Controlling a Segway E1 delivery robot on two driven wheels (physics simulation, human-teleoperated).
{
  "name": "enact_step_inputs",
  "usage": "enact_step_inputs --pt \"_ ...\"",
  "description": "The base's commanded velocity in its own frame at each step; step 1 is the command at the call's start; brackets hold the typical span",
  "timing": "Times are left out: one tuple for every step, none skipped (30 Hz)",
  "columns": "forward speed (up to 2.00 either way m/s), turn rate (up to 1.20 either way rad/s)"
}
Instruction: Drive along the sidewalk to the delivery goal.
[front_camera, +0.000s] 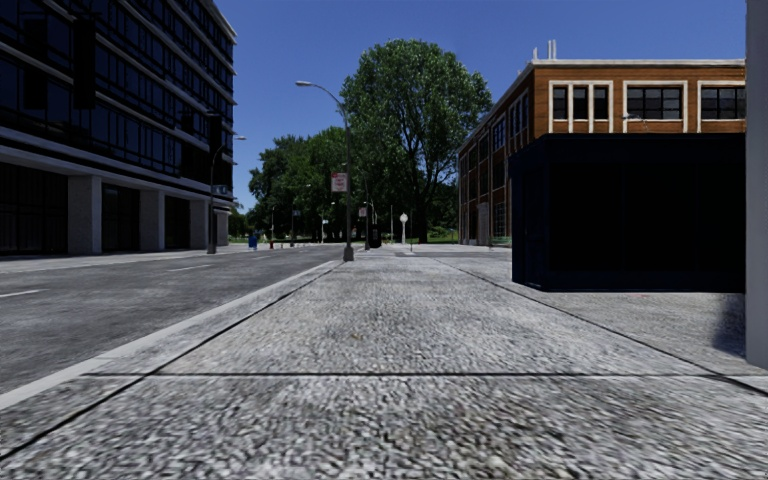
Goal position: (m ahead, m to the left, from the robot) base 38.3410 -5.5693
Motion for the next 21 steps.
enact_step_inputs --pt "2.0 0.0" --pt "2.0 0.0" --pt "2.0 0.0" --pt "2.0 0.0" --pt "2.0 0.0" --pt "2.0 0.0" --pt "2.0 0.0" --pt "2.0 0.0" --pt "2.0 0.0" --pt "2.0 0.0" --pt "2.0 0.0" --pt "2.0 0.0" --pt "2.0 0.0" --pt "2.0 0.0" --pt "2.0 0.0" --pt "2.0 0.0" --pt "2.0 0.0" --pt "2.0 0.0" --pt "2.0 0.0" --pt "2.0 0.0" --pt "2.0 0.0"
